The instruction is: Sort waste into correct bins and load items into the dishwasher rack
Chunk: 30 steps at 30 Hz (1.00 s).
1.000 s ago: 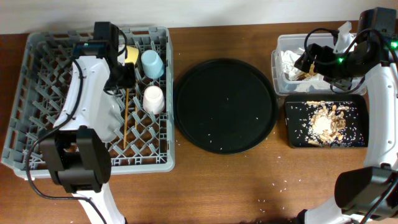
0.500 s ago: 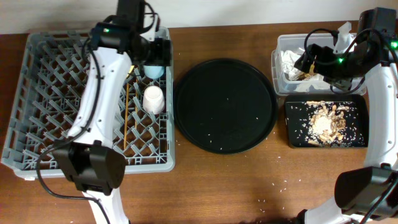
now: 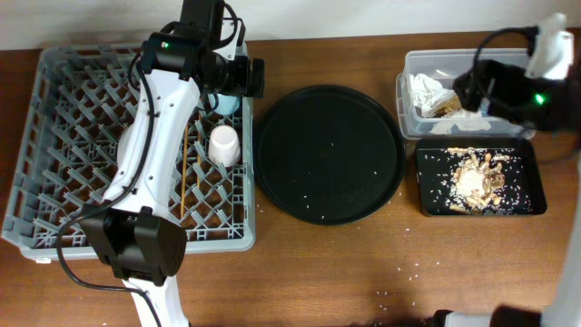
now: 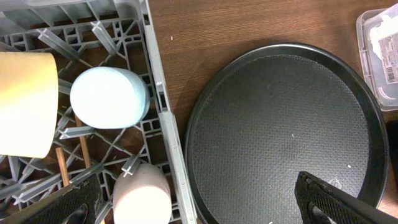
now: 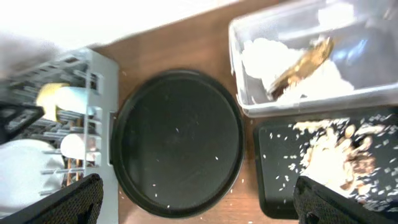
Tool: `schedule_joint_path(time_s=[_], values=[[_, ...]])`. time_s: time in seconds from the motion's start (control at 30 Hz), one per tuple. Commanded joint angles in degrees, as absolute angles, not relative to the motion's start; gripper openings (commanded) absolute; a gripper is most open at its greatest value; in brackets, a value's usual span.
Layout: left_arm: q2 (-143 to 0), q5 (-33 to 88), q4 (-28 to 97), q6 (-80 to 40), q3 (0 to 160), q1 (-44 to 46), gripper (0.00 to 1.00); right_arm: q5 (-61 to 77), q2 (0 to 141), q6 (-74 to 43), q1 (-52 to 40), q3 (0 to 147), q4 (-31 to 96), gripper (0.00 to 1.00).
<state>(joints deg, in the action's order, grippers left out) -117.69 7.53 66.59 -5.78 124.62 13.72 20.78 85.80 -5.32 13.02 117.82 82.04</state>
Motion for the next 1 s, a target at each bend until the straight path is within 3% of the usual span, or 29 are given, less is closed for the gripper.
schedule_joint_path(time_s=[0.0, 0.3, 0.47, 0.67, 0.97], values=[[-117.3, 7.7, 66.5, -5.5, 125.9, 13.6, 0.99, 20.3, 79.3, -0.8, 12.7, 118.7, 85.3, 0.98], [-117.3, 7.7, 66.5, -5.5, 125.9, 13.6, 0.99, 13.8, 71.6, 0.2, 12.7, 118.7, 95.4, 0.99], [-117.3, 7.7, 66.5, -5.5, 125.9, 13.6, 0.99, 12.7, 69.3, 1.4, 12.8, 118.5, 91.4, 0.99], [-117.3, 7.7, 66.5, -5.5, 125.9, 13.6, 0.99, 12.8, 66.6, 6.2, 12.8, 112.0, 78.2, 0.98], [-117.3, 7.7, 66.5, -5.5, 125.9, 13.6, 0.99, 15.4, 47.0, 5.5, 9.1, 69.5, 42.6, 0.98]])
